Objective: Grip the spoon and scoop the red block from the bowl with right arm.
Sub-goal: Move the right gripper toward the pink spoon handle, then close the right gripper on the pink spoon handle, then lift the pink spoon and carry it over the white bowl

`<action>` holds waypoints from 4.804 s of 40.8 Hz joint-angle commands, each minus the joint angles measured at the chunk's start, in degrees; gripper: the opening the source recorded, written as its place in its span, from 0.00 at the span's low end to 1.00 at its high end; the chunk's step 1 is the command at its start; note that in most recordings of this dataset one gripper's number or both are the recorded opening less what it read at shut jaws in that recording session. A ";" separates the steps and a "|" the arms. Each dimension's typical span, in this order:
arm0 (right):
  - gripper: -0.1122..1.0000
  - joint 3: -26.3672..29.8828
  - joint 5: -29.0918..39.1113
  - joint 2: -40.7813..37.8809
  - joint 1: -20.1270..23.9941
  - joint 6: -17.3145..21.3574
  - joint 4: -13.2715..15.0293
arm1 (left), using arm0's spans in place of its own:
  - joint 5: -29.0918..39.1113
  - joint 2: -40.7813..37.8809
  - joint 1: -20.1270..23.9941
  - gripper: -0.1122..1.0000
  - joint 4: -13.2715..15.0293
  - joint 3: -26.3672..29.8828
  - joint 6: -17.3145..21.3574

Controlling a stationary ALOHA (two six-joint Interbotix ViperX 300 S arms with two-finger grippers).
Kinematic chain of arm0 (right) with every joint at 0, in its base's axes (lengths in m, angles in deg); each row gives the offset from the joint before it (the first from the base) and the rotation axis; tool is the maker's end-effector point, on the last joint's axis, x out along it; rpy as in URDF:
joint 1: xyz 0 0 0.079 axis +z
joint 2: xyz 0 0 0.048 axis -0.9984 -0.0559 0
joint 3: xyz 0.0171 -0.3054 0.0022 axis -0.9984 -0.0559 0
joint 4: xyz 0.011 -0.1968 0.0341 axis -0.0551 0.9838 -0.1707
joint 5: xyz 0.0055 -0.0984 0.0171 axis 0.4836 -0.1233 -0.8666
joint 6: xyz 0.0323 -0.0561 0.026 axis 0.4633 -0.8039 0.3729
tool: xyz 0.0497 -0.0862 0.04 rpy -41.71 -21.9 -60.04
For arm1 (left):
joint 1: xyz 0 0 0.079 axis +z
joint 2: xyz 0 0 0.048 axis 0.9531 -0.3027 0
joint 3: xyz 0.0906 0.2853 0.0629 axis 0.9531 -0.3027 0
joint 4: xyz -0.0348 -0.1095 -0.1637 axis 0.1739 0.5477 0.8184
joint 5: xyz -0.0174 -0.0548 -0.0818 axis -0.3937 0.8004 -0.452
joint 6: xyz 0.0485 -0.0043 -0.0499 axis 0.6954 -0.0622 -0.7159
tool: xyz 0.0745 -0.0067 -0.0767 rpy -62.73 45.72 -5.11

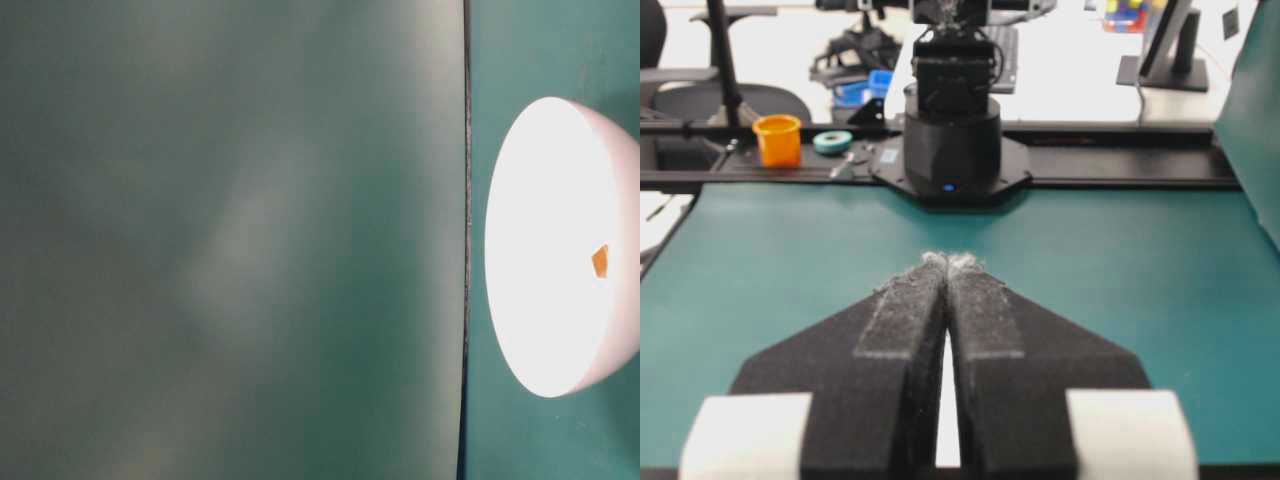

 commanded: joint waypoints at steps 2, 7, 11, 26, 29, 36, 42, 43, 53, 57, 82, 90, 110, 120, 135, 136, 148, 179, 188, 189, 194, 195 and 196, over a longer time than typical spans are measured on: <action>0.10 1.32 0.53 -0.62 0.79 -0.26 0.00 | 2.64 -0.70 0.26 0.10 -0.88 1.76 0.35; 0.10 1.41 1.14 -0.53 1.49 0.26 -0.09 | 4.13 -0.53 0.26 0.10 -0.88 2.11 -0.62; 0.10 1.41 1.41 -0.62 2.64 0.62 -0.09 | 4.57 -0.35 0.26 0.10 -0.88 2.37 -0.70; 0.28 -0.88 5.89 -7.38 10.37 1.58 -9.49 | 4.31 -0.18 0.26 0.10 -0.88 3.96 -0.79; 0.47 -2.11 4.75 -10.63 12.04 1.85 -12.04 | 4.31 -0.26 0.26 0.10 -0.88 4.04 -0.88; 0.55 -5.10 -4.04 -18.63 17.84 1.93 -15.38 | 4.22 -0.44 0.26 0.10 -0.79 4.22 -1.14; 0.54 -8.35 -15.21 -25.14 23.55 1.93 -22.94 | 4.31 -0.53 0.26 0.10 -0.79 4.39 -1.14; 0.54 -8.70 -16.87 -25.93 24.43 1.93 -24.17 | 4.22 -0.44 0.26 0.10 -0.79 4.39 -1.23; 0.54 -11.51 -32.78 -35.86 37.09 1.85 -40.17 | 4.22 -0.53 0.26 0.10 -0.79 4.39 -1.23; 0.54 -11.16 -36.65 -40.34 41.92 1.85 -46.58 | 4.31 -0.62 0.26 0.10 -0.79 4.39 -1.23; 0.54 -8.09 -40.08 -54.05 47.64 1.85 -59.15 | 4.31 -0.62 0.26 0.10 -0.79 4.39 -1.23; 0.54 -7.29 -40.78 -57.39 47.72 1.85 -59.06 | 4.39 -0.62 0.26 0.10 -0.79 4.39 -1.23; 0.53 -7.73 -45.00 -59.50 47.81 1.85 -58.62 | 4.57 -0.62 0.26 0.10 -0.79 4.39 -1.14; 0.53 -7.65 -45.00 -59.50 47.81 1.85 -58.54 | 4.66 -0.62 0.26 0.10 -0.79 4.39 -1.14; 0.46 -7.29 -43.95 -59.50 48.25 1.85 -57.22 | 4.92 -0.62 0.26 0.10 -0.79 4.39 -1.23; 0.45 -7.29 -43.95 -59.50 48.34 1.85 -57.13 | 5.01 -0.62 0.18 0.10 -0.79 4.39 -1.23; 0.31 -7.21 -44.21 -59.41 48.52 1.76 -56.87 | 5.54 -0.62 0.26 0.10 -0.79 4.39 -1.23; 0.31 -4.75 -42.19 -35.33 41.75 -13.97 -57.04 | 5.71 -0.53 0.26 0.10 -0.79 5.01 -2.29; 0.31 1.49 -28.21 -23.55 28.21 -26.02 -57.04 | 6.06 -0.44 -0.09 0.10 -0.79 5.36 -4.83; 0.31 2.29 -26.02 -22.68 26.72 -27.42 -57.04 | 6.06 -0.44 -0.09 0.10 -0.79 5.45 -4.83; 0.31 7.29 -11.43 -18.81 17.23 -34.63 -57.04 | 7.12 -0.35 -0.18 0.10 -0.79 5.63 -4.66; 0.31 8.35 -8.88 -18.37 15.73 -35.68 -57.04 | 7.38 -0.26 -0.09 0.10 -0.79 5.71 -4.57; 0.31 9.14 -6.33 -18.02 14.06 -36.47 -57.04 | 7.82 -0.26 -0.18 0.10 -0.79 5.80 -4.48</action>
